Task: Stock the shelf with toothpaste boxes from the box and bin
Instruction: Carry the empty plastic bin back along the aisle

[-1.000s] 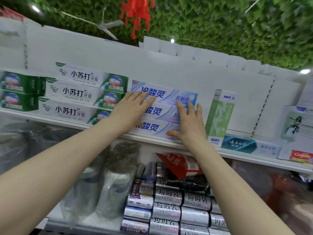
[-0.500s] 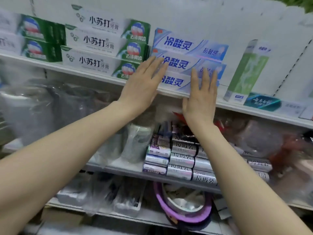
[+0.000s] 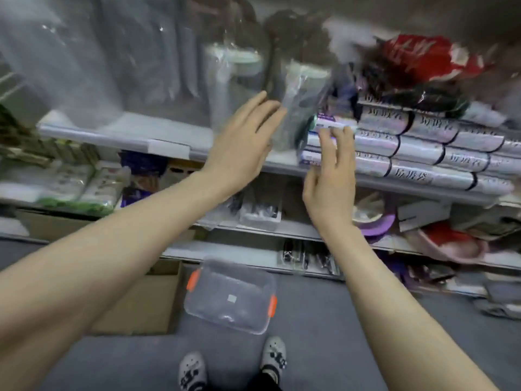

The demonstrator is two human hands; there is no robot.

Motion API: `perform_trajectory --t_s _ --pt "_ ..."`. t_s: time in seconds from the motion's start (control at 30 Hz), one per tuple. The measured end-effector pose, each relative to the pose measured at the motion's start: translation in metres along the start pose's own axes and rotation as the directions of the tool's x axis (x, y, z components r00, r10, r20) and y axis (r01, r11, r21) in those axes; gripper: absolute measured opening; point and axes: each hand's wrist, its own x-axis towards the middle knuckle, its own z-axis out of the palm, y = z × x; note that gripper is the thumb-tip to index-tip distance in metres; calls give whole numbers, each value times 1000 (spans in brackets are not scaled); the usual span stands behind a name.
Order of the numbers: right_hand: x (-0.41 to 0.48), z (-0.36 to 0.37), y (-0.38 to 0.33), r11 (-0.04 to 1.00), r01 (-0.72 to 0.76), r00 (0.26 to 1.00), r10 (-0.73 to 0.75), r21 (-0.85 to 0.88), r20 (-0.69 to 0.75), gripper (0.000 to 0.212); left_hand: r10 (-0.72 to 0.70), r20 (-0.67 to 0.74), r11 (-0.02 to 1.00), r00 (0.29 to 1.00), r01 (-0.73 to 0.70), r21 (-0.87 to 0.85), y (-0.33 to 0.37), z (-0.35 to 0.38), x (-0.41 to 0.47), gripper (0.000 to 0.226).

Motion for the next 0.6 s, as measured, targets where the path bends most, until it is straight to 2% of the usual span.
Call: perform_trajectory --t_s 0.13,0.3,0.5,0.6 --pt "-74 44 -6 998 20 973 -33 60 228 62 -66 104 994 992 74 -76 -9 50 -72 54" --pt "-155 100 -2 996 -40 887 -3 83 462 64 -194 241 965 951 230 -128 -11 114 -166 52" --pt "-240 167 21 991 -109 769 34 79 639 69 -370 402 888 838 446 -110 2 195 -268 52" --pt "-283 203 43 979 -162 685 24 121 728 68 -468 494 808 732 582 -97 14 238 -323 55"
